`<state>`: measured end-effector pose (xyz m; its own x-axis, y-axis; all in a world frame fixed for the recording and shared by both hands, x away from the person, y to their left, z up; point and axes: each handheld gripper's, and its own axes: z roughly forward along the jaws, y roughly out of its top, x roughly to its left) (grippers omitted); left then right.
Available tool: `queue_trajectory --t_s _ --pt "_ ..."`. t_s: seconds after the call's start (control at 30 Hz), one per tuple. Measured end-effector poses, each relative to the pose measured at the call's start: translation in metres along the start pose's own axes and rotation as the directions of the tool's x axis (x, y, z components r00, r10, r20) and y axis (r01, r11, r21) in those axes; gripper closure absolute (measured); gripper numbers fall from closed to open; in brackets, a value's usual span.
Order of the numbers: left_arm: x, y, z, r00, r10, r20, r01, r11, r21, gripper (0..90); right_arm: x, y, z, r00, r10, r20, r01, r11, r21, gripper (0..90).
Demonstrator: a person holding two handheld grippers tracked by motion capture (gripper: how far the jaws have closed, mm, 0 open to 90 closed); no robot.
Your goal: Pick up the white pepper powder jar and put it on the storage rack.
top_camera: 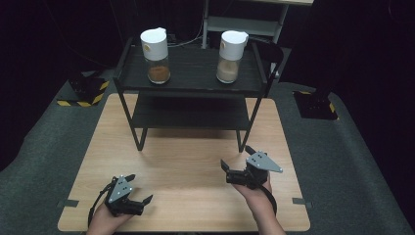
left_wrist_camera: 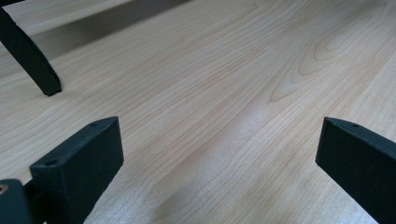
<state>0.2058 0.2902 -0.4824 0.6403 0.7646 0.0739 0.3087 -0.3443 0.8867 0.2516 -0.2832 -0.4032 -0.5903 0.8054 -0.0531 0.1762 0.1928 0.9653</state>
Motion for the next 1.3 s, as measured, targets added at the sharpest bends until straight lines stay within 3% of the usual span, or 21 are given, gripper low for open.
queue_trajectory --t_s 0.43,0.77,0.93,1.07,1.3 --pt "-0.001 0.002 0.001 1.0 0.009 -0.003 -0.009 0.9999 0.009 1.1 0.0 -0.034 0.002 0.9996 0.028 -0.009 -0.027 0.997 0.078 0.0" --pt "-0.004 0.003 0.001 0.9997 0.023 -0.008 -0.023 0.9996 0.017 1.1 0.002 -0.066 -0.001 0.9989 0.043 0.019 -0.045 0.992 0.12 0.2" --pt "-0.006 0.004 0.002 0.9993 0.036 -0.014 -0.035 0.9991 0.024 1.1 0.003 -0.071 -0.007 0.9988 0.033 0.036 -0.037 0.992 0.123 0.2" --pt "-0.007 0.007 0.003 0.9985 0.053 -0.011 -0.052 0.9979 0.039 1.1 0.007 -0.072 -0.008 0.9992 -0.008 0.038 0.001 0.987 0.162 0.2" --pt "-0.006 0.008 0.004 0.9992 0.038 -0.01 -0.038 0.9983 0.045 1.2 0.007 -0.068 -0.006 0.9991 -0.022 0.035 0.014 0.978 0.209 0.2"
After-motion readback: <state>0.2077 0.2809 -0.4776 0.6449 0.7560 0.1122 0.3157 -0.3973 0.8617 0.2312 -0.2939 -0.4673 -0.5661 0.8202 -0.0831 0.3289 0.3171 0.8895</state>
